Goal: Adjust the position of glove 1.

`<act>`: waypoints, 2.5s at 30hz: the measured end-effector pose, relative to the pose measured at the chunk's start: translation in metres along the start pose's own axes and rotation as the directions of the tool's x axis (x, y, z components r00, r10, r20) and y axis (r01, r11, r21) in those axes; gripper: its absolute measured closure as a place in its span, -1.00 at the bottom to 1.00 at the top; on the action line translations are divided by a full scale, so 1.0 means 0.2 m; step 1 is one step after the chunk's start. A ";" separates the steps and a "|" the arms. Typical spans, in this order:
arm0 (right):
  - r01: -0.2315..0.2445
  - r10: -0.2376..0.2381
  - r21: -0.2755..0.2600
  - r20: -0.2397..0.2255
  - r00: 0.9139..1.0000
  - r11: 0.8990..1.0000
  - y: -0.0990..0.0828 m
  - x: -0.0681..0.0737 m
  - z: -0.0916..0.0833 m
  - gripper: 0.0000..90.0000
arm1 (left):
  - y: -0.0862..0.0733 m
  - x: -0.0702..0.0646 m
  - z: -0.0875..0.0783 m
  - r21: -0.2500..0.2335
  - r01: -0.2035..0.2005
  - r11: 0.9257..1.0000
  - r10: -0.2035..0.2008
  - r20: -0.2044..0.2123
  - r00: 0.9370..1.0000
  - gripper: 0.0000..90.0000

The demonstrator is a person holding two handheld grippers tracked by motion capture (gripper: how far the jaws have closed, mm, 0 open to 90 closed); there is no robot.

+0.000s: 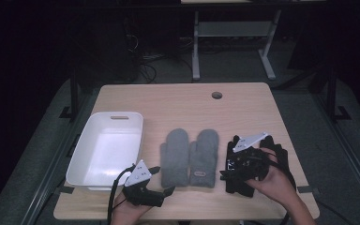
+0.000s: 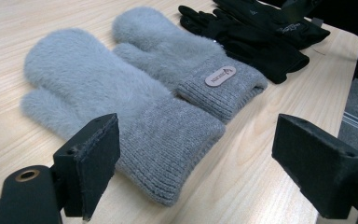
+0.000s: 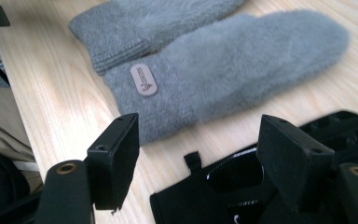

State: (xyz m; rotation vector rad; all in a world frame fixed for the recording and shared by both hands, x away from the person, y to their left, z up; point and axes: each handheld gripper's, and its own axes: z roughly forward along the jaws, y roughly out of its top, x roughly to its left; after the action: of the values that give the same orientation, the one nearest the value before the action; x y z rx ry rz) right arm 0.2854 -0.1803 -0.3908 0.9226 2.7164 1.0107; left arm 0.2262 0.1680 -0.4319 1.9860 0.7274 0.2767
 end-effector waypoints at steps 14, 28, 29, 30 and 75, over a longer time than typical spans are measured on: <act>0.070 -0.068 0.082 -0.024 0.997 0.994 0.21 -0.03 0.13 -0.34 | 0.00 0.01 -0.01 0.007 0.010 1.000 -0.010 -0.007 1.000 -0.67; 0.104 -0.095 0.200 -0.051 0.994 0.974 0.35 -0.09 0.34 -0.07 | 0.00 0.01 -0.01 0.003 0.009 1.000 -0.009 -0.008 1.000 -0.67; 0.105 -0.097 0.213 -0.045 0.994 0.971 0.35 -0.10 0.35 -0.05 | 0.00 0.02 -0.01 0.004 0.005 1.000 -0.005 -0.008 1.000 -0.67; 0.108 -0.101 0.225 -0.040 0.994 0.969 0.35 -0.11 0.38 -0.01 | 0.00 0.02 -0.01 0.002 0.008 1.000 -0.008 -0.006 1.000 -0.67; 0.056 -0.058 0.263 0.000 0.998 0.963 0.31 -0.03 0.31 0.85 | 0.00 0.01 -0.02 -0.007 0.031 1.000 -0.031 -0.007 1.000 -0.66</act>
State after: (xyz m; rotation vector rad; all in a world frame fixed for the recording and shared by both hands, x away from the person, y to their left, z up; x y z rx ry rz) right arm 0.3405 -0.1110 -0.4008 0.8743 2.9000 0.6443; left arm 0.2259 0.1724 -0.4303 1.9665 0.7601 0.2682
